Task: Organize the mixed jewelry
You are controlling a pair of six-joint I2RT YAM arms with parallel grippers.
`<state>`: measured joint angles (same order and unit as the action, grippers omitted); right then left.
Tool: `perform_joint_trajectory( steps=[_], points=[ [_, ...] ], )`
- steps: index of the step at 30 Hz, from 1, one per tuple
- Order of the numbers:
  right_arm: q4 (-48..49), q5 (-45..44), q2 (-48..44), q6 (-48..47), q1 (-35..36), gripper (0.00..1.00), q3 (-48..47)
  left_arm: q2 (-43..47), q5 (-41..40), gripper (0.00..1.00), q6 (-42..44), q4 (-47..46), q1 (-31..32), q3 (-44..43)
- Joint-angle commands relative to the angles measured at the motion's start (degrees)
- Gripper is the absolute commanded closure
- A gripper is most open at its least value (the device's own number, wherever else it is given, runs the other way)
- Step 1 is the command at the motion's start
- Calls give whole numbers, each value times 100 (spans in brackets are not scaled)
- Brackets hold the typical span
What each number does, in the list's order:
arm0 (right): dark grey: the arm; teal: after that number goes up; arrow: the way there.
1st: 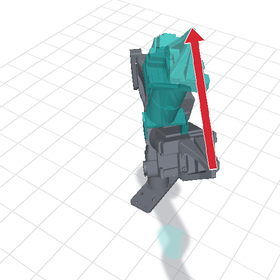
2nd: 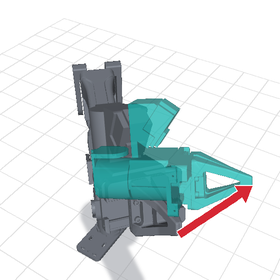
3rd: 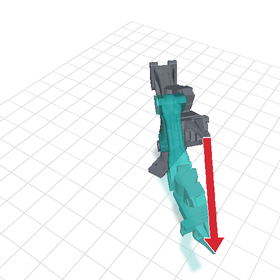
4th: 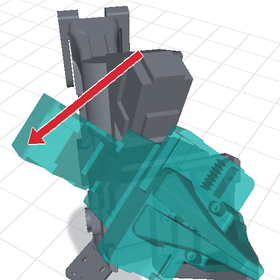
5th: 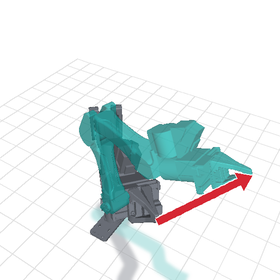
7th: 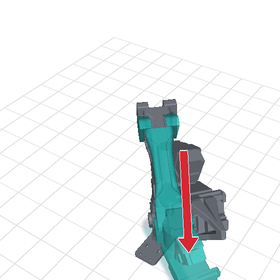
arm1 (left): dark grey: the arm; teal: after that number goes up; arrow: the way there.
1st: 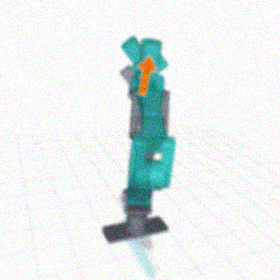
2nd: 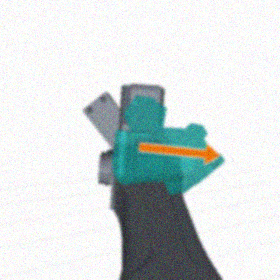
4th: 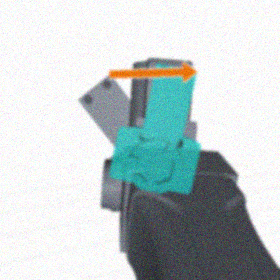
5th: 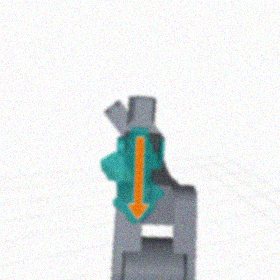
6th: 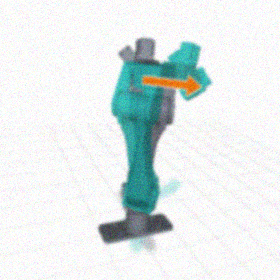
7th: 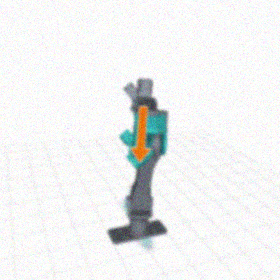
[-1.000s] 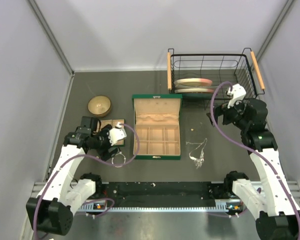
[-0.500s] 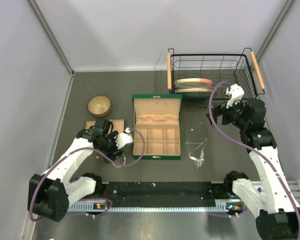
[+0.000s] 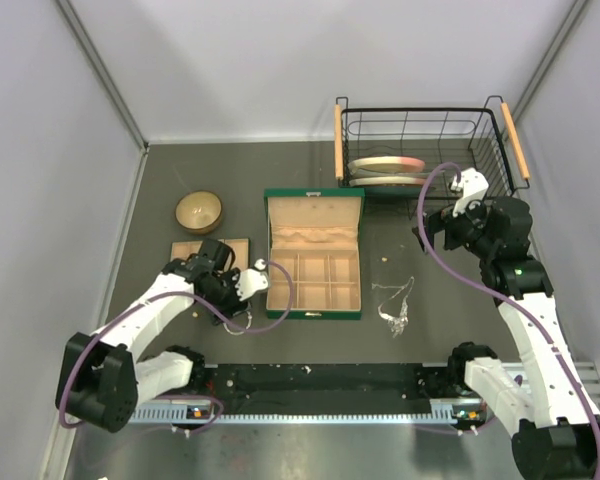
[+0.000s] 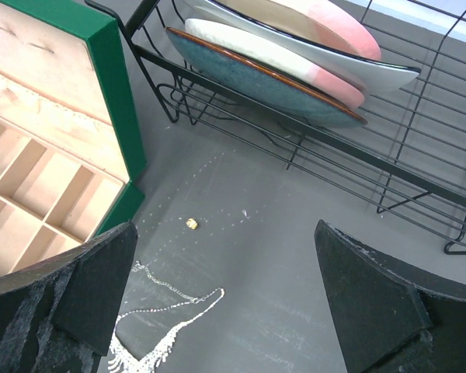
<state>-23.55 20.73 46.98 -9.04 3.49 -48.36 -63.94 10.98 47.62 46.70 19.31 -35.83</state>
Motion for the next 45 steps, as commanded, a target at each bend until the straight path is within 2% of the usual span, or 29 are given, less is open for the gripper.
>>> perform_joint_trajectory(
  steps=[1, 11, 21, 25, 28, 29, 34, 38, 45],
  points=[
    [175, 106, -66, -89, -50, 1, 2, -101, -70, 38, -138, -275, 55, 50],
    [184, 124, -93, -98, -50, 1, 11, -531, -167, 41, -288, -591, 196, 59],
    [184, 124, -110, -133, -50, 1, 37, -707, -220, 55, -306, -829, 327, 366],
    [184, 115, -101, -133, -50, 1, 46, -734, -141, 67, -244, -855, 337, 463],
    [184, 98, -93, -151, -41, 1, 46, -769, -79, 94, -279, -776, 337, 428],
    [184, 89, -75, -151, -50, 1, 37, -769, -105, 100, -297, -680, 337, 402],
    [184, 80, -58, -151, -41, 1, 55, -480, -298, 100, -376, -127, 337, 42],
    [184, 63, -31, -160, -50, 1, 46, 214, -115, 100, -594, 348, 345, -502],
    [184, 36, 21, -168, -50, 1, 28, 286, 659, 100, -1280, 692, 389, -2215]
  ],
)
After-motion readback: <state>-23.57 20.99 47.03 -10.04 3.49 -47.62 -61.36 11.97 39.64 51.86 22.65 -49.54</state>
